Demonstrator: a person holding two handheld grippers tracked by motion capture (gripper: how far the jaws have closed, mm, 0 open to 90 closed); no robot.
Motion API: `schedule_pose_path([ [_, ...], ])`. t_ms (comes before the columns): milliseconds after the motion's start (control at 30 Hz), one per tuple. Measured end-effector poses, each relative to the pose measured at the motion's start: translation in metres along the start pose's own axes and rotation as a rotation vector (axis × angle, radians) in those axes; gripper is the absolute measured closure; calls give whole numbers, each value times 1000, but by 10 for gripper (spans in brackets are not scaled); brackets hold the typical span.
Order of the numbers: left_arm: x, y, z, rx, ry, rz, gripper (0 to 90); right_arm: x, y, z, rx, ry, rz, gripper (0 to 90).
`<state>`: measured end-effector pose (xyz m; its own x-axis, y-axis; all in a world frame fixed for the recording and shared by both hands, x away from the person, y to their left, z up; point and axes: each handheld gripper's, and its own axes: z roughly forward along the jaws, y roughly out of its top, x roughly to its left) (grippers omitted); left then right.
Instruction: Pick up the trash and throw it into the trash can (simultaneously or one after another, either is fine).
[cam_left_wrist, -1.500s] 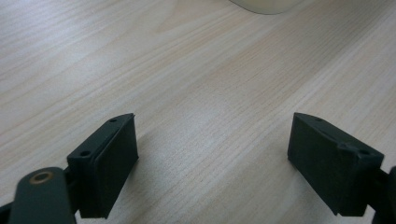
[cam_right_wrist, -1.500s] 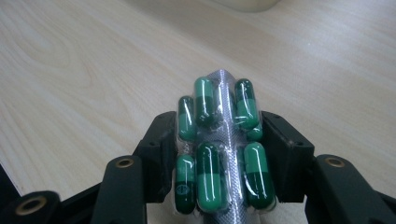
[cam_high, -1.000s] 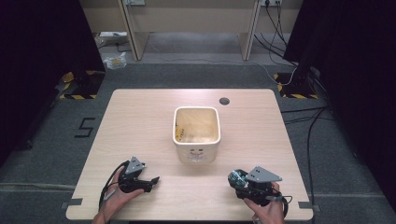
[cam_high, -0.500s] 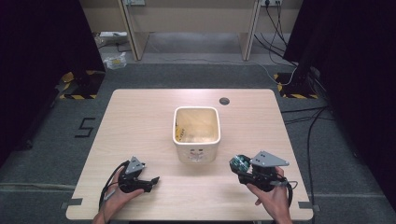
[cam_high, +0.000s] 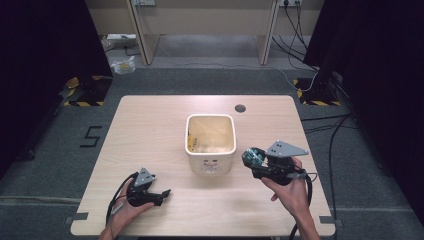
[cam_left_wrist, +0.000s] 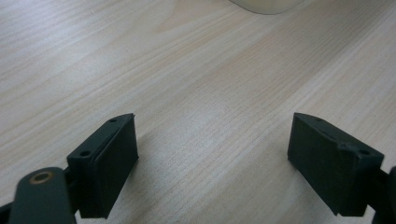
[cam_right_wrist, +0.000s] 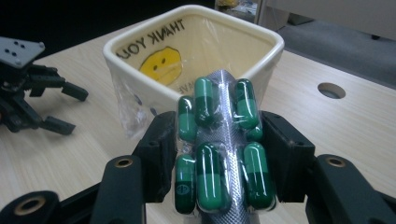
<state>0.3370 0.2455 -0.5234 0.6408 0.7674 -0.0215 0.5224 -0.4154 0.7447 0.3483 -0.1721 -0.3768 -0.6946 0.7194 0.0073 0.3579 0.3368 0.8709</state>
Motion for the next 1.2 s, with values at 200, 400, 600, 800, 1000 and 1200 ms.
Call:
schedule_pose_path([
  [200,0,0,0,1,0,0,148,-1,18,11,-2,10,-18,491],
  [400,0,0,0,0,0,0,149,-1,34,24,1,30,-22,489],
  [600,0,0,0,1,0,0,148,-1,44,38,9,36,-25,487],
  [800,0,0,0,1,0,0,149,-2,51,51,16,39,-23,486],
  [1000,0,0,0,-1,-1,0,149,-4,58,64,31,40,-27,483],
  [1200,0,0,0,0,-1,-1,149,-5,66,77,49,42,-27,482],
])
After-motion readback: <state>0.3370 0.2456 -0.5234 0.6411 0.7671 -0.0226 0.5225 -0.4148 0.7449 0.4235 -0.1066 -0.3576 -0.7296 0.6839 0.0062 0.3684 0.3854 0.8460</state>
